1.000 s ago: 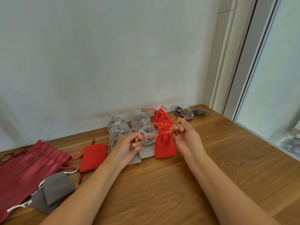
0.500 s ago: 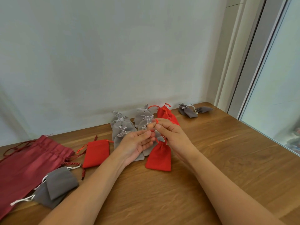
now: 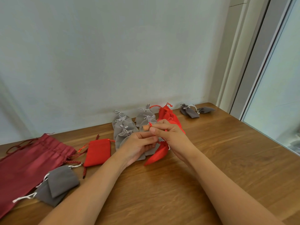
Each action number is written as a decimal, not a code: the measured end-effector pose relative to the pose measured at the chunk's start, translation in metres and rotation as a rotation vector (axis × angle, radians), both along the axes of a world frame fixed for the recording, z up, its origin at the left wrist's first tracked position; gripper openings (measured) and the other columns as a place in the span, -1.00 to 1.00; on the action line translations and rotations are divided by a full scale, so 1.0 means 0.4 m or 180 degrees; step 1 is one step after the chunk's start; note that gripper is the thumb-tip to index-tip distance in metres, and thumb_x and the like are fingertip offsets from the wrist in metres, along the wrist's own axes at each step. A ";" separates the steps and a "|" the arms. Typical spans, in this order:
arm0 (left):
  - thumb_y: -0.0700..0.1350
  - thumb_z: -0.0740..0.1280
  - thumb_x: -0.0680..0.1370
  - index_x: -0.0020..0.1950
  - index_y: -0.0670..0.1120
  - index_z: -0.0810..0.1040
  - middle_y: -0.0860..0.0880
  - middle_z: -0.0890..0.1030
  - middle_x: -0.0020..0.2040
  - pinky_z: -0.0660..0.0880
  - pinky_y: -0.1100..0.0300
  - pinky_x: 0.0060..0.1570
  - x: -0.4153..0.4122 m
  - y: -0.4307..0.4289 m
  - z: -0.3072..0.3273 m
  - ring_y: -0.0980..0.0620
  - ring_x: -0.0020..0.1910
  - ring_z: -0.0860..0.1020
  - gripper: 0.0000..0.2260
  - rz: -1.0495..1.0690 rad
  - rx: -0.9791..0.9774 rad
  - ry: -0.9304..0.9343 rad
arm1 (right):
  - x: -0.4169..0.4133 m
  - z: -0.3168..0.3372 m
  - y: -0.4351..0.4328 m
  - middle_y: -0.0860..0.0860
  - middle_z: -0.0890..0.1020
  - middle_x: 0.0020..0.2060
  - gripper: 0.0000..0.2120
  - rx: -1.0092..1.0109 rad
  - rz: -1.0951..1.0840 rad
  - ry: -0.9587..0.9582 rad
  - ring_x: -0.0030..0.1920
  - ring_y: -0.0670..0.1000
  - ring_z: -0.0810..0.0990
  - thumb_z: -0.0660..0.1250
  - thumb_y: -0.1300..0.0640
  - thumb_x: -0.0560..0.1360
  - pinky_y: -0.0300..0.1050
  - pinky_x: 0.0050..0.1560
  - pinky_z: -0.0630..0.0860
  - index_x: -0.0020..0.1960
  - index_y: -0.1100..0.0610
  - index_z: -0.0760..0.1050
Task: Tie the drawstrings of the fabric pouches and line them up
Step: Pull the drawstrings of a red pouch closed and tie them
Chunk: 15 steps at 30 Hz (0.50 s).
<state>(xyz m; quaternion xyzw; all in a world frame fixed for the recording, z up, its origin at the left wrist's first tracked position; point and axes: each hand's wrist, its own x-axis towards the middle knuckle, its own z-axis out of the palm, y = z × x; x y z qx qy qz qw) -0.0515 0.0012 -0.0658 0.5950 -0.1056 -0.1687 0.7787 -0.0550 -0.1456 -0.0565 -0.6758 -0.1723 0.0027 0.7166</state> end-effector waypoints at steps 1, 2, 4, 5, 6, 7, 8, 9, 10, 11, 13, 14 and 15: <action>-0.23 0.40 0.34 -0.20 -0.11 0.72 -0.07 0.62 -0.25 0.53 0.30 -0.20 0.001 -0.001 0.000 0.09 -0.27 0.54 -0.88 0.0107 -0.0065 0.0022 | 0.000 -0.002 0.002 0.09 0.44 -0.01 -0.76 0.0054 0.0032 0.0054 0.10 -0.04 0.47 0.41 0.16 0.42 -0.24 0.18 0.46 0.08 0.18 0.65; -0.23 0.39 0.34 -0.23 -0.10 0.72 -0.05 0.62 -0.28 0.54 0.30 -0.22 0.003 -0.001 -0.001 0.10 -0.29 0.54 -0.88 0.0201 -0.0155 0.0061 | 0.001 -0.004 0.002 0.09 0.44 0.00 -0.76 0.0099 0.0039 0.0100 0.08 -0.06 0.48 0.39 0.22 0.45 -0.24 0.16 0.47 0.10 0.25 0.63; -0.22 0.37 0.35 -0.24 -0.10 0.72 -0.05 0.62 -0.31 0.55 0.31 -0.26 0.004 -0.001 0.000 0.11 -0.34 0.54 -0.88 0.0263 -0.0305 0.0120 | 0.000 -0.006 0.006 0.04 0.44 0.01 -0.78 0.0143 0.0015 0.0145 0.01 -0.14 0.51 0.36 0.31 0.48 -0.27 0.07 0.49 0.12 0.30 0.59; -0.22 0.37 0.37 -0.23 -0.11 0.70 -0.06 0.61 -0.32 0.54 0.31 -0.28 0.003 -0.001 0.002 0.11 -0.35 0.53 -0.89 0.0222 -0.0293 0.0110 | -0.002 -0.005 0.009 0.01 0.44 0.01 -0.79 0.0167 0.0003 0.0133 -0.05 -0.19 0.53 0.35 0.32 0.49 -0.30 -0.01 0.51 0.11 0.28 0.60; -0.21 0.37 0.39 -0.24 -0.13 0.69 -0.06 0.59 -0.34 0.51 0.31 -0.31 0.001 -0.002 0.003 0.11 -0.37 0.51 -0.90 0.0144 -0.0198 0.0063 | -0.003 -0.004 0.012 0.00 0.43 0.01 -0.80 0.0199 -0.0005 0.0126 -0.11 -0.23 0.54 0.35 0.31 0.48 -0.31 -0.09 0.53 0.09 0.23 0.61; -0.20 0.35 0.43 -0.26 -0.12 0.67 -0.05 0.55 -0.37 0.46 0.31 -0.33 -0.002 -0.003 0.004 0.12 -0.39 0.47 -0.89 0.0052 -0.0038 -0.0012 | -0.003 -0.004 0.012 0.02 0.42 0.02 -0.82 0.0237 0.0001 0.0116 -0.13 -0.23 0.55 0.36 0.28 0.47 -0.30 -0.15 0.55 0.07 0.19 0.62; -0.20 0.33 0.48 -0.29 -0.11 0.65 -0.03 0.50 -0.41 0.41 0.31 -0.35 -0.004 -0.004 0.003 0.13 -0.41 0.43 -0.83 -0.0032 0.0139 -0.0099 | -0.002 -0.004 0.011 0.04 0.41 0.03 -0.81 0.0287 0.0028 0.0116 -0.10 -0.19 0.56 0.38 0.22 0.45 -0.28 -0.18 0.57 0.05 0.16 0.63; -0.20 0.30 0.52 -0.33 -0.08 0.64 -0.01 0.46 -0.44 0.35 0.31 -0.35 -0.005 -0.006 0.003 0.13 -0.43 0.38 -0.76 -0.0096 0.0283 -0.0166 | 0.001 -0.006 0.008 0.06 0.41 0.04 -0.78 0.0319 0.0058 0.0108 -0.04 -0.13 0.55 0.40 0.17 0.41 -0.26 -0.17 0.58 0.05 0.15 0.64; -0.22 0.28 0.55 -0.36 -0.06 0.62 0.00 0.42 -0.45 0.32 0.30 -0.35 -0.004 -0.007 0.001 0.13 -0.43 0.35 -0.70 -0.0136 0.0372 -0.0209 | 0.002 -0.007 0.005 0.07 0.42 0.04 -0.75 0.0319 0.0081 0.0111 0.02 -0.08 0.53 0.41 0.14 0.39 -0.26 -0.12 0.57 0.06 0.15 0.64; -0.25 0.27 0.56 -0.38 -0.07 0.59 0.00 0.40 -0.45 0.30 0.29 -0.35 -0.004 -0.008 0.001 0.12 -0.42 0.33 -0.68 -0.0169 0.0416 -0.0230 | 0.007 -0.010 0.002 0.05 0.46 0.03 -0.73 0.0295 0.0086 0.0109 0.05 -0.05 0.53 0.41 0.14 0.39 -0.26 -0.06 0.56 0.07 0.18 0.64; -0.29 0.32 0.50 -0.39 -0.13 0.49 -0.01 0.36 -0.44 0.31 0.27 -0.34 0.001 -0.006 0.003 0.10 -0.41 0.31 -0.75 -0.0204 0.0405 -0.0216 | 0.009 -0.012 -0.001 -0.03 0.61 -0.07 -0.76 0.0290 0.0076 0.0152 -0.03 -0.06 0.61 0.38 0.26 0.45 -0.27 -0.06 0.57 0.11 0.26 0.61; -0.29 0.33 0.43 -0.38 -0.15 0.46 -0.02 0.36 -0.44 0.31 0.25 -0.34 0.004 -0.003 0.004 0.09 -0.41 0.31 -0.80 -0.0213 0.0372 -0.0198 | 0.007 -0.010 0.000 -0.07 0.67 -0.15 -0.78 0.0326 0.0077 0.0217 -0.12 -0.08 0.65 0.36 0.32 0.47 -0.26 -0.12 0.59 0.12 0.28 0.59; -0.28 0.34 0.39 -0.39 -0.15 0.47 -0.02 0.36 -0.45 0.32 0.25 -0.33 0.006 0.001 0.005 0.10 -0.41 0.32 -0.84 -0.0229 0.0363 -0.0209 | 0.007 -0.012 0.000 -0.06 0.70 -0.22 -0.80 0.0350 0.0078 0.0255 -0.19 -0.10 0.67 0.34 0.37 0.48 -0.26 -0.19 0.59 0.09 0.30 0.60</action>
